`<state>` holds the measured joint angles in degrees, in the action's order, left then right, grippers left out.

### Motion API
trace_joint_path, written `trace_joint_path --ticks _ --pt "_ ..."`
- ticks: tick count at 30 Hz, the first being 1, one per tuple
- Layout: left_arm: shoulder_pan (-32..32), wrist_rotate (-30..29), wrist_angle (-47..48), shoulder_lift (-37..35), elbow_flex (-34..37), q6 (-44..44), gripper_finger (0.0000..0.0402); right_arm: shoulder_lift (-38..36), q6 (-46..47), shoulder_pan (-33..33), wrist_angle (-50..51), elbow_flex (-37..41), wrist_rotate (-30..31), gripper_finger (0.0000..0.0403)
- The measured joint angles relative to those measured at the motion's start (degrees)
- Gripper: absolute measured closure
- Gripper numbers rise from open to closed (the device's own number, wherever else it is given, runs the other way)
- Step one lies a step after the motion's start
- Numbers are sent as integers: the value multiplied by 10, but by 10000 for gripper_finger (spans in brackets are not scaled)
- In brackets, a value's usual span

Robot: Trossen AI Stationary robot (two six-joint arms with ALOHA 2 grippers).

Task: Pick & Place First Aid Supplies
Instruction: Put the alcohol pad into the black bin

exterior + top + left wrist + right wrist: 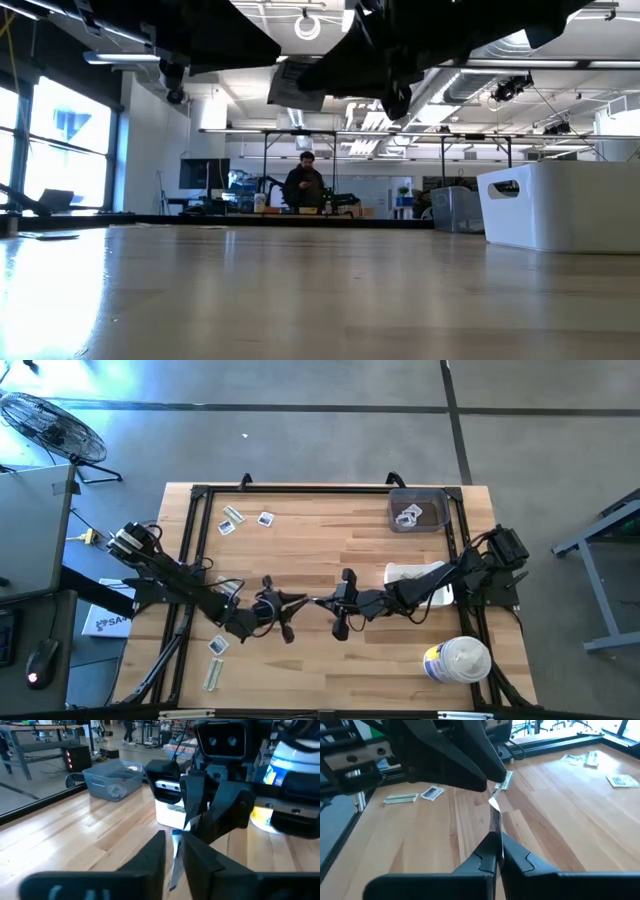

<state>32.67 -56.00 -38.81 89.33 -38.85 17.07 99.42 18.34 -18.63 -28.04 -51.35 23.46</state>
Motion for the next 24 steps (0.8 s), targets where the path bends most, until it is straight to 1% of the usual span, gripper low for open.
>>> trace_joint_path --ticks 2,5,9,13,15,19,20,22,24 --pt "0 14 38 -13 0 10 318 -2 15 0 11 0 3 401" --pt "0 59 107 -36 0 37 295 -24 25 0 74 0 21 401" --pt "0 108 170 -57 0 88 285 -86 49 8 200 0 107 401" --pt "0 122 182 -58 0 111 284 -170 90 26 352 0 216 402" --pt "0 135 183 -58 0 121 284 -214 137 38 450 0 269 401" --pt "1 143 191 -58 0 134 284 -280 291 71 638 8 344 402" --pt "2 145 192 -58 0 136 284 -293 329 82 673 15 352 402" --pt "4 146 193 -58 0 138 284 -314 398 110 708 39 355 401" --pt "5 146 193 -58 0 143 284 -332 445 146 702 75 339 401"
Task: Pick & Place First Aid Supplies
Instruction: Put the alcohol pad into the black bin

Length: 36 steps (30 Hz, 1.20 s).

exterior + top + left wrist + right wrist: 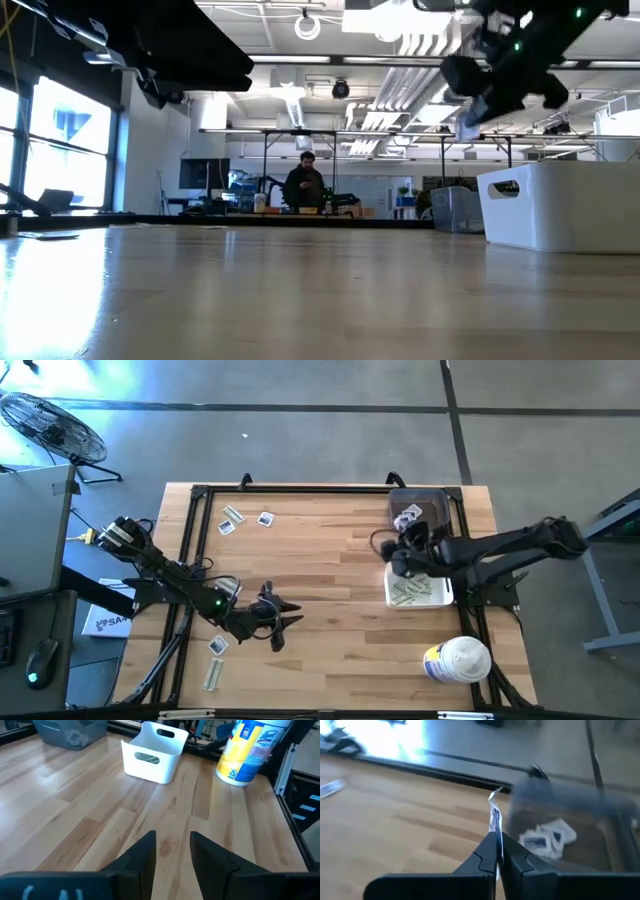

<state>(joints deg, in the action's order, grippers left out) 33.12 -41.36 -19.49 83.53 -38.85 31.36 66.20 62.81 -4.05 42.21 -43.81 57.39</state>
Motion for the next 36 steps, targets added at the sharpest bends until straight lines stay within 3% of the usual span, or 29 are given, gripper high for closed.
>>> trace_joint_path --ticks 7,17,24,36 --pt "0 24 2 0 0 11 284 -49 14 115 -198 129 -35 400" --pt "0 33 4 1 0 22 284 -59 13 221 -422 232 -56 401" --pt "0 29 1 1 0 21 284 -5 41 264 -445 234 -65 401" --pt "0 20 -2 24 0 20 284 123 49 320 -531 232 -147 396"
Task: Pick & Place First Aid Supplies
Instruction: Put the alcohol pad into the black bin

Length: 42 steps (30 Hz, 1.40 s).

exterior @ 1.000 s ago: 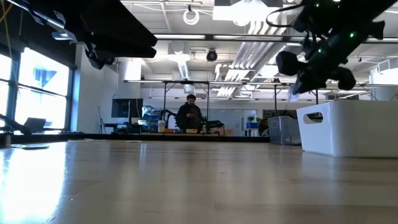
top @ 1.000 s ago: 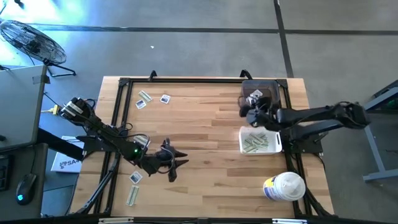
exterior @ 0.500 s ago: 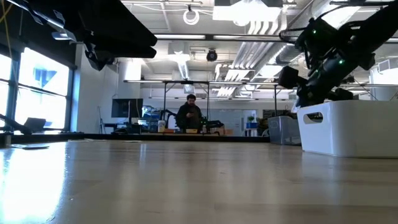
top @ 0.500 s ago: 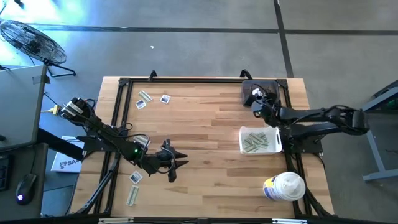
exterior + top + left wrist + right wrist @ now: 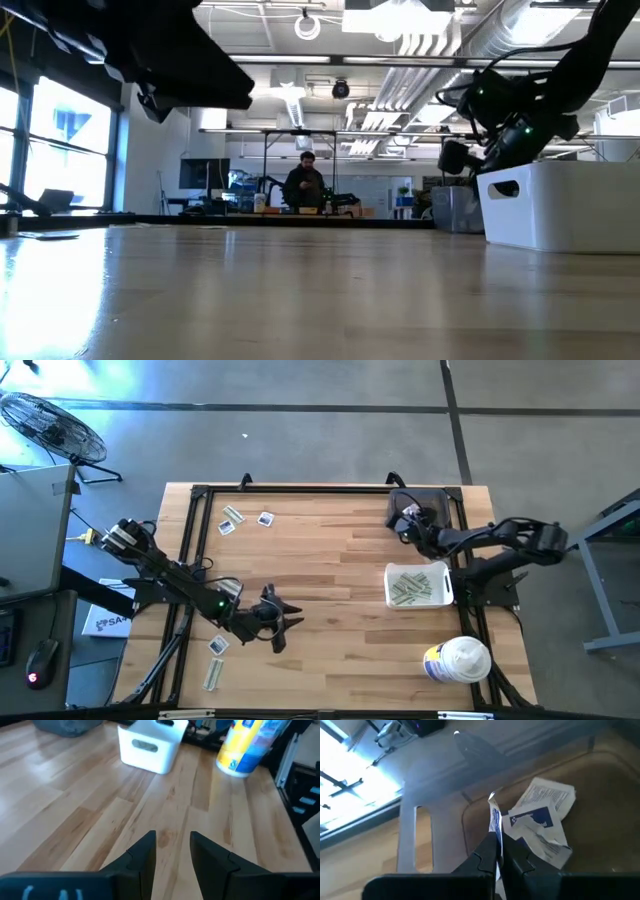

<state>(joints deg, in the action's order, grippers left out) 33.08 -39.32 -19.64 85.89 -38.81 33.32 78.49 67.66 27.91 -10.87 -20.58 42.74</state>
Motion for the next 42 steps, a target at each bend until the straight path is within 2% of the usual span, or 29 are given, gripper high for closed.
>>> trace_joint_path --ticks 4,12,17,23,28,31,36,42 --pt "0 0 -2 20 0 4 284 10 -26 8 -3 0 -18 378" --pt "0 -2 -3 26 0 15 284 -9 -58 10 -8 1 -11 318" --pt "-1 -3 -3 26 0 15 284 -54 -109 10 -10 1 0 295" --pt "0 -9 -3 26 0 18 284 -134 -200 -16 -11 1 0 298" --pt "-8 -62 3 26 0 18 284 -181 -289 -106 -52 1 -37 307" --pt "-35 -57 9 25 0 20 284 -181 -339 -183 -105 1 -48 312" --pt "-119 -3 92 25 0 78 284 -151 -444 -313 -239 1 -77 319" --pt "-228 -1 201 25 0 150 284 -70 -523 -422 -413 1 -140 320"
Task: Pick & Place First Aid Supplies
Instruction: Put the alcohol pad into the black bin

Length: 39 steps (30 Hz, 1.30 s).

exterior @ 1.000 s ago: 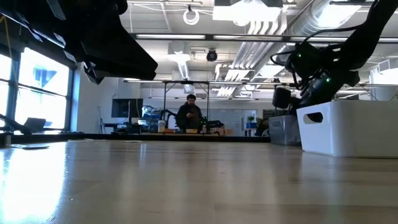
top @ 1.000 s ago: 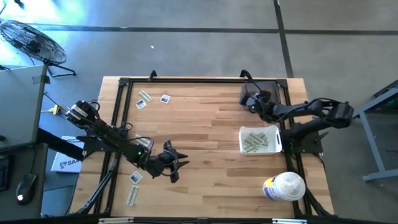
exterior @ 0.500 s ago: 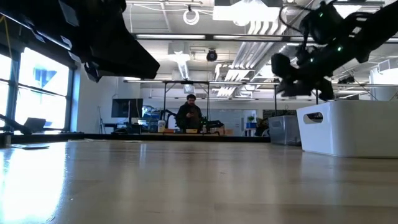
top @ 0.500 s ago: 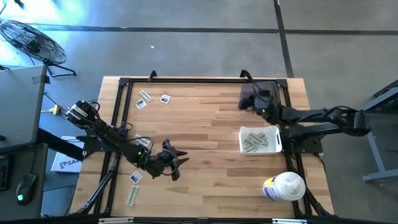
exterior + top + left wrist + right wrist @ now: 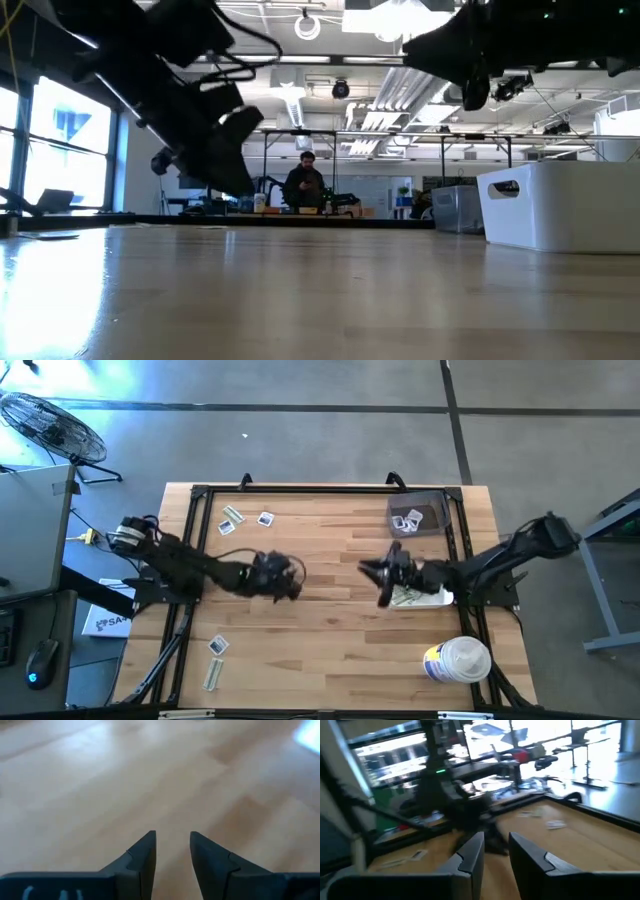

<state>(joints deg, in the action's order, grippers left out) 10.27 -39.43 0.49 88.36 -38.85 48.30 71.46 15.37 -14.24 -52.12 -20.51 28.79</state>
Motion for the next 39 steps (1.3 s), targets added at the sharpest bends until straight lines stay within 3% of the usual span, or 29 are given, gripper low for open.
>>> trace_joint_path --ticks 3,10,16,23,34,39 --pt "-65 -5 12 0 0 0 284 52 -9 -33 -53 -7 -12 320" --pt "-225 -2 26 0 0 -44 284 193 -17 -71 -60 -95 -19 320" --pt "-302 -2 23 23 0 -77 284 288 -53 -72 -56 -183 -36 320" --pt "-346 4 -20 75 0 -111 284 308 -50 -72 -2 -237 -58 320" --pt "-358 12 -43 111 0 -106 285 308 -49 -72 31 -236 -48 320" --pt "-358 26 -42 111 -1 -105 318 308 -49 -72 34 -236 -48 320"
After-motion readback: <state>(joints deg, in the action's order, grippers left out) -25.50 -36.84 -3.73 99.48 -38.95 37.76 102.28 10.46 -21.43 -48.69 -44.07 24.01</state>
